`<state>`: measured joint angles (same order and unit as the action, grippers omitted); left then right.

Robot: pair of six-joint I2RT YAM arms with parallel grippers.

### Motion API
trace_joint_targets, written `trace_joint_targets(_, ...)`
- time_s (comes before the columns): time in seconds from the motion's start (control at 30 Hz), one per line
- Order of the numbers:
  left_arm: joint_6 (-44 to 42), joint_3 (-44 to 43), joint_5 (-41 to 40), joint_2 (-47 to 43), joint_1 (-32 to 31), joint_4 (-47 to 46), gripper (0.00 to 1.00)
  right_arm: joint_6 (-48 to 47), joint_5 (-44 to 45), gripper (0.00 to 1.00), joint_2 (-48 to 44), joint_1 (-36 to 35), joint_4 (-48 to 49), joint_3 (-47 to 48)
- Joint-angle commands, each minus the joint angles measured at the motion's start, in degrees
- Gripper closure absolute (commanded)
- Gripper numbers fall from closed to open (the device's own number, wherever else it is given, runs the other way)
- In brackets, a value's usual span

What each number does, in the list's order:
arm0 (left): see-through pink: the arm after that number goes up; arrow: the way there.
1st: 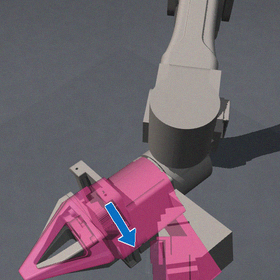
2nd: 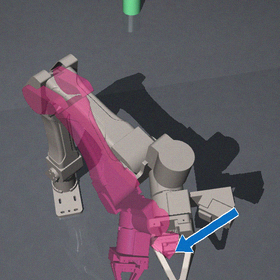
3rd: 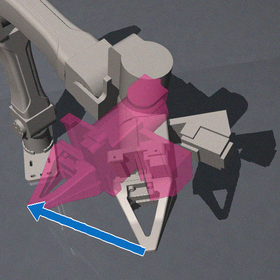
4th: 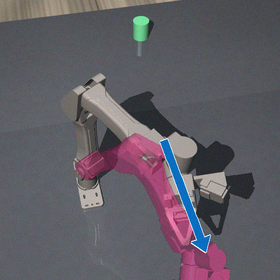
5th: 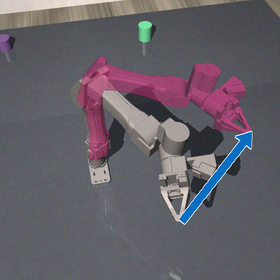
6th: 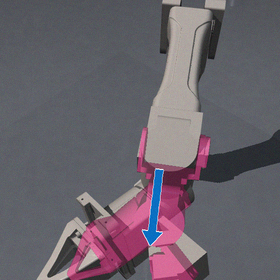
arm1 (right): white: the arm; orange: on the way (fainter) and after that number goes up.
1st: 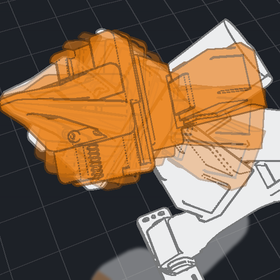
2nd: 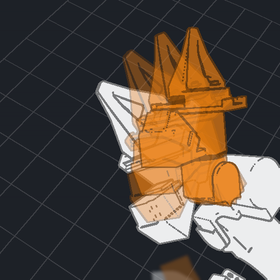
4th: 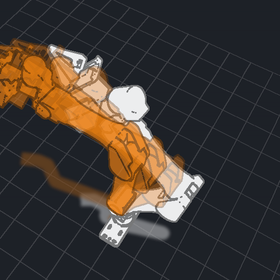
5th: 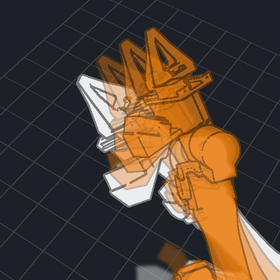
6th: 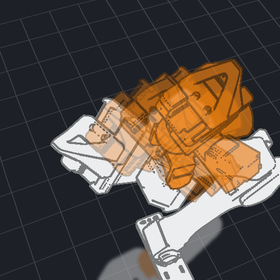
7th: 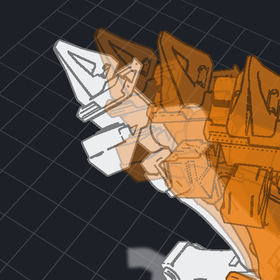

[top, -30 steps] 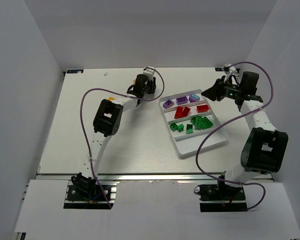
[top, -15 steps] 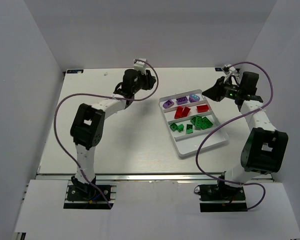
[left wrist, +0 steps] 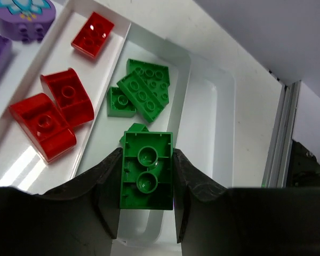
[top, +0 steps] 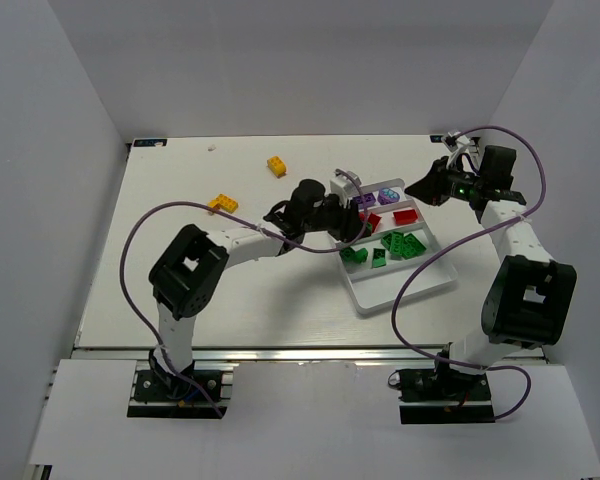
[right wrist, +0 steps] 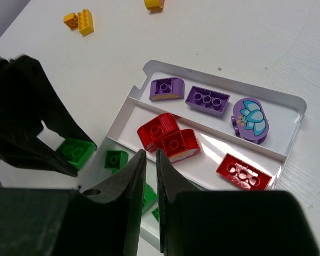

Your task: Sort the legos into containers by color

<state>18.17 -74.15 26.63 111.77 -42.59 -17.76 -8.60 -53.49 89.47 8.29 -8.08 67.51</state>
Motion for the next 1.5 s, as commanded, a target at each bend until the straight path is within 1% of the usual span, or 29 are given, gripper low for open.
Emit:
trace_joint_targets(0.0, -1.82, -4.76, 1.15, 1.6, -0.82, 3.16, 0.81, -0.98, 0.76, 0.8, -2.89, 0.32, -1.15, 1.67)
trace_joint_targets(0.1, -2.35, -7.66, 0.27, 4.42, -2.23, 4.48, 0.76, -0.89, 0.94, 0.8, -3.95, 0.41, -1.24, 0.61)
trace_joint_targets(0.13, -2.44, -8.29, -0.17, 5.82, -2.5, 5.01, 0.73, -0.89, 1.02, 0.79, -4.3, 0.41, -1.24, 0.0)
trace_joint_targets(0.17, -2.7, -9.16, -0.79, 6.53, -2.85, 5.45, 0.68, -0.89, 1.11, 0.79, -4.57, 0.32, -1.24, -0.35)
trace_joint_targets(0.2, -2.97, -11.0, -1.31, 7.41, -3.46, 6.06, 0.66, -0.98, 1.2, 0.79, -5.18, 0.41, -1.24, -0.7)
trace_joint_targets(0.3, -3.14, -13.82, -2.54, 10.57, -4.34, 8.0, 0.61, -0.98, 1.37, 0.78, -6.06, 0.41, -1.33, -1.58)
trace_joint_targets(0.47, -3.23, -19.45, -3.25, 14.7, -5.49, 9.76, 0.56, -1.24, 1.81, 0.77, -6.94, 0.32, -1.5, -2.11)
trace_joint_targets(0.53, -3.49, -21.46, -3.78, 15.5, -5.84, 10.72, 0.51, -1.16, 1.73, 0.76, -7.03, 0.41, -1.5, -2.03)
trace_joint_targets(0.6, -3.76, -22.53, -3.87, 16.72, -6.1, 11.34, 0.48, -1.07, 1.73, 0.76, -6.94, 0.32, -1.5, -1.94)
trace_joint_targets(0.63, -3.76, -22.97, -4.39, 16.99, -6.19, 11.86, 0.44, -1.07, 1.73, 0.76, -7.03, 0.41, -1.5, -1.85)
trace_joint_targets(0.73, -3.76, -23.85, -5.36, 17.61, -6.19, 12.22, 0.38, -0.98, 1.73, 0.75, -7.21, 0.41, -1.42, -1.76)
trace_joint_targets(0.87, -3.76, -24.64, -5.89, 17.43, -6.1, 12.4, 0.35, -1.07, 1.64, 0.74, -7.38, 0.41, -1.42, -1.94)
trace_joint_targets(0.93, -4.02, -24.99, -6.5, 16.3, -6.1, 12.57, 0.36, -1.07, 1.46, 0.73, -7.56, 0.41, -1.5, -1.85)
trace_joint_targets(1.03, -4.2, -23.68, -9.05, 13.5, -5.75, 11.96, 0.4, -1.24, 1.03, 0.72, -7.91, 0.41, -0.98, -1.94)
trace_joint_targets(1.13, -2.62, -20.18, -11.34, 10.33, -4.0, 11.17, 0.58, -1.59, 0.85, 0.72, -8.26, 0.41, -0.63, -1.85)
trace_joint_targets(1.17, -1.14, -19.2, -12.04, 7.97, -2.6, 11.43, 0.65, -1.77, 0.59, 0.72, -8.17, 0.41, -0.63, -1.68)
trace_joint_targets(1.2, -0.43, -18.15, -13.17, 6.72, -1.72, 11.69, 0.8, -2.03, 0.5, 0.72, -8.09, 0.41, -0.63, -1.68)
trace_joint_targets(1.27, 2.11, -15.08, -15.28, 4.0, 0.65, 13.62, 0.92, -2.47, -0.03, 0.72, -7.65, 0.41, -0.63, -1.5)
trace_joint_targets(1.3, 3.26, -14.02, -17.91, 1.29, 1.62, 14.58, 0.95, -2.56, -0.03, 0.72, -7.38, 0.41, -0.8, -1.41)
trace_joint_targets(1.37, 6.85, -10.51, -20.64, -1.54, 4.95, 17.4, 0.95, -2.65, -0.38, 0.72, -6.77, 0.41, -0.98, -1.32)
trace_joint_targets(1.4, 8.18, -10.49, -21.79, -4.42, 4.97, 17.41, 0.94, -2.74, -0.47, 0.72, -6.51, 0.41, -1.06, -1.15)
trace_joint_targets(1.43, 9.59, -7.62, -24.5, -6.02, 7.23, 20.37, 0.81, -2.65, -0.56, 0.72, -6.42, 0.23, -1.06, -1.15)
trace_joint_targets(1.47, 12.38, -6.28, -25.65, -7.43, 9.61, 21.27, 0.7, -2.74, -0.38, 0.72, -6.07, 0.14, -1.06, -1.06)
